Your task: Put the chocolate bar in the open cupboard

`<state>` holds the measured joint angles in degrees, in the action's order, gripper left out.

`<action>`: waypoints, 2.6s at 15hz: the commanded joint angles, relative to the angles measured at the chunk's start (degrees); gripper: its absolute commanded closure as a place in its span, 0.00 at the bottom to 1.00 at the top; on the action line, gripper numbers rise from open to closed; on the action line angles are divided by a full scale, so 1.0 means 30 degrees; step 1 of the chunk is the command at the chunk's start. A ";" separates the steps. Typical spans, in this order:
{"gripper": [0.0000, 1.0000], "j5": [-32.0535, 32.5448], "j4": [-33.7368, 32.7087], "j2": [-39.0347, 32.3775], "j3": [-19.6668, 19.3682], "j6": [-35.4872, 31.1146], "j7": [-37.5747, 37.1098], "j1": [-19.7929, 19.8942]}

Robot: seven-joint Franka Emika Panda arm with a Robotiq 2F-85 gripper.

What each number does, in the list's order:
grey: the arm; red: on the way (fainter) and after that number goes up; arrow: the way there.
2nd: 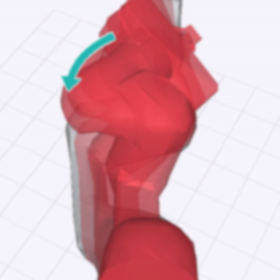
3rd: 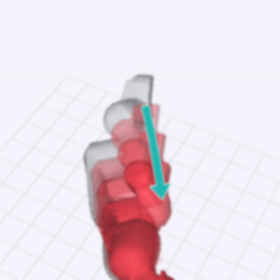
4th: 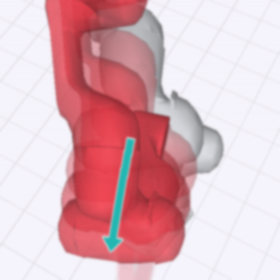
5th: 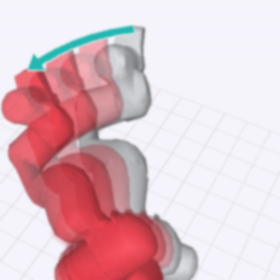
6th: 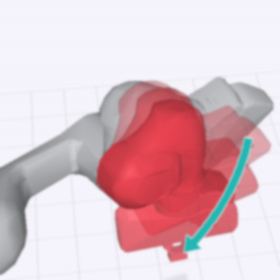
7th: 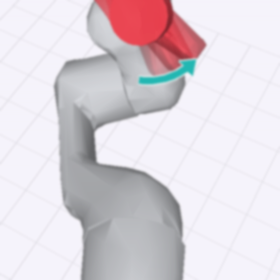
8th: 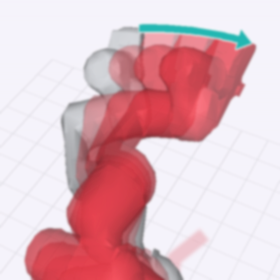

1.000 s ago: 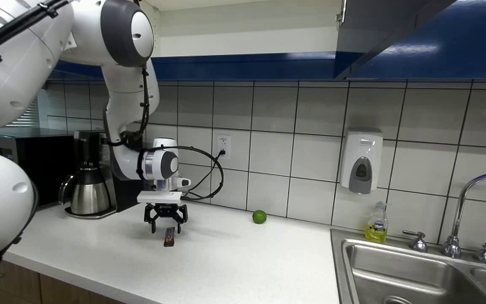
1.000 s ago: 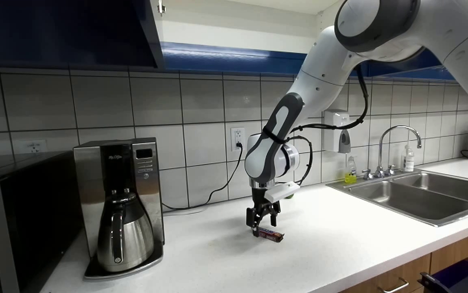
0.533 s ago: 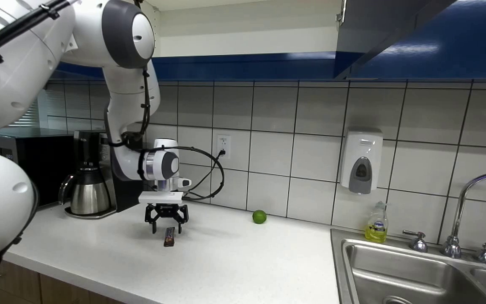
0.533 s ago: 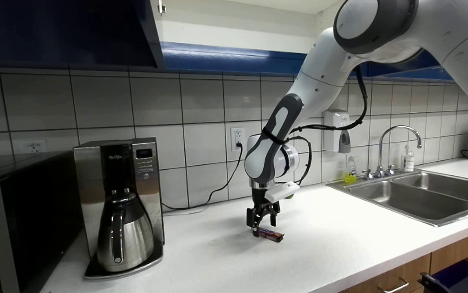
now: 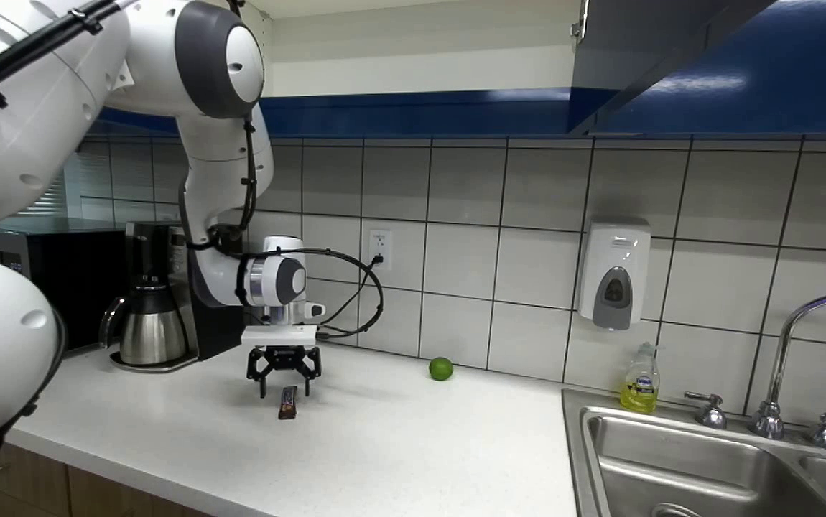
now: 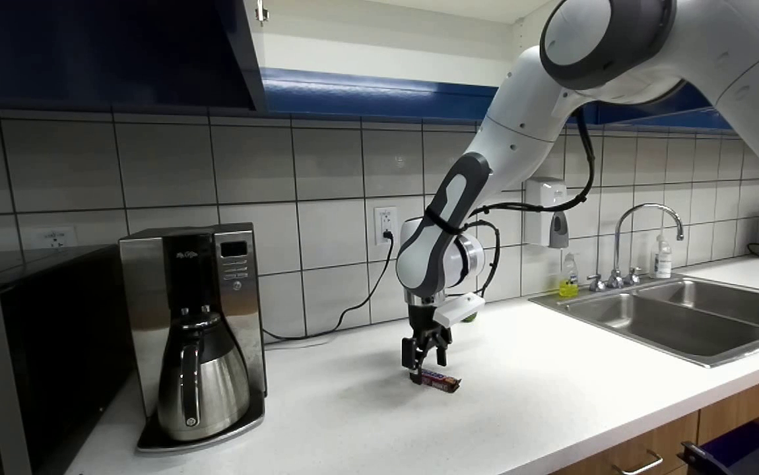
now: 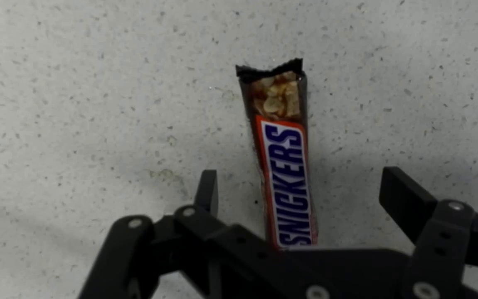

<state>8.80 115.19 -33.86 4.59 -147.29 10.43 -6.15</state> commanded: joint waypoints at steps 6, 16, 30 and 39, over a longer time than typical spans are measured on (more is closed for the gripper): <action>0.44 0.0153 -0.0622 -0.0271 0.0258 0.0561 0.1410 0.0358; 0.94 -0.0135 -0.0719 -0.0506 0.0444 0.0592 0.1505 0.0434; 0.94 0.0052 0.0932 0.2097 0.0033 0.0547 -0.0217 -0.0323; 0.94 -0.0534 0.3962 0.4889 -0.0087 0.0129 -0.3920 -0.0671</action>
<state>8.13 121.95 -24.63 4.65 -147.13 2.00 -7.44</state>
